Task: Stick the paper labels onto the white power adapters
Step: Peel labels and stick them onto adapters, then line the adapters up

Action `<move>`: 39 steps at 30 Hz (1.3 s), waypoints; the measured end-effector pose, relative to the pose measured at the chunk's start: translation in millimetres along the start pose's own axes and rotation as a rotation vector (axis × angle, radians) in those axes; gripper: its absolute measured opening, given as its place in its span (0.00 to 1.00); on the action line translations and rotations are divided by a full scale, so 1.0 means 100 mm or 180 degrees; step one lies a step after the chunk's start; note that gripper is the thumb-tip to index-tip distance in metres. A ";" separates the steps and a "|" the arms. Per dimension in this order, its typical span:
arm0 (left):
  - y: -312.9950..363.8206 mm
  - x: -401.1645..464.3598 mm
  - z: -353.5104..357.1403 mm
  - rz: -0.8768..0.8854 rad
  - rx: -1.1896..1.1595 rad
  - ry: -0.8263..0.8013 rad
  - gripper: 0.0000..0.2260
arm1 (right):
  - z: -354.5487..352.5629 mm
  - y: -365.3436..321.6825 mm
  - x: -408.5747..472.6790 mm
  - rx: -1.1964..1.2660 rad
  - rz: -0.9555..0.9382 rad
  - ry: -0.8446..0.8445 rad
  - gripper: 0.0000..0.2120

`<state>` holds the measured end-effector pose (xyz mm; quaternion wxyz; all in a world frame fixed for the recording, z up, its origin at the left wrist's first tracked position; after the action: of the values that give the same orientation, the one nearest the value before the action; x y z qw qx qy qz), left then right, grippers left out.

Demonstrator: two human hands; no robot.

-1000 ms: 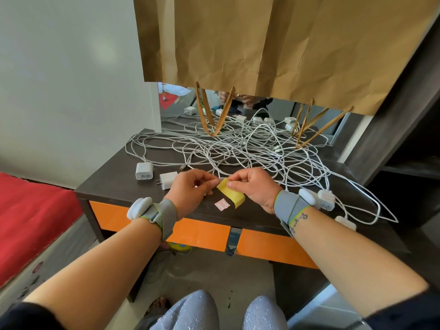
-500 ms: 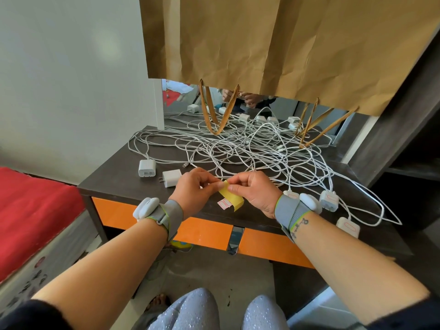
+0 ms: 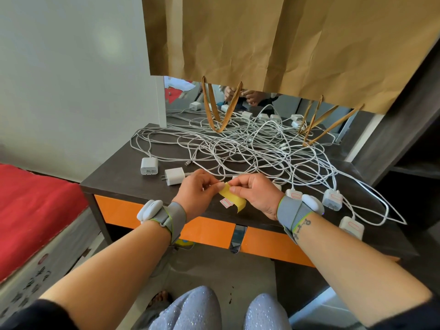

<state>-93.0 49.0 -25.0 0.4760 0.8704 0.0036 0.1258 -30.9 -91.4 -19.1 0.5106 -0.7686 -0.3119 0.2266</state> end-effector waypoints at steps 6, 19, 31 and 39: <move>0.02 0.01 0.01 0.0125 0.0211 0.0079 0.07 | 0.02 0.02 0.00 0.0130 0.0020 -0.0010 0.09; -0.07 0.06 0.02 -0.0069 0.0147 -0.0089 0.10 | 0.03 0.01 0.01 0.0197 -0.0011 -0.0198 0.11; -0.05 0.05 0.00 -0.0270 -0.0197 0.0013 0.13 | 0.05 0.00 0.02 0.0152 0.0026 -0.0232 0.08; -0.11 0.07 0.01 -0.0501 -0.0606 0.0133 0.12 | 0.05 0.01 0.03 0.0059 0.0022 -0.0204 0.09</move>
<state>-84.6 55.0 -33.1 0.5647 0.8155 0.0699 0.1060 -31.6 -86.4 -22.3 0.5066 -0.7572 -0.3234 0.2557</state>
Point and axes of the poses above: each hand's wrist, its own x-axis towards the middle knuckle, its own z-axis out of the palm, y = z × x, the point moved 4 cm from there along x, towards the middle knuckle, and after that the axes turned 8 degrees about -y, right-handed, at the moved point
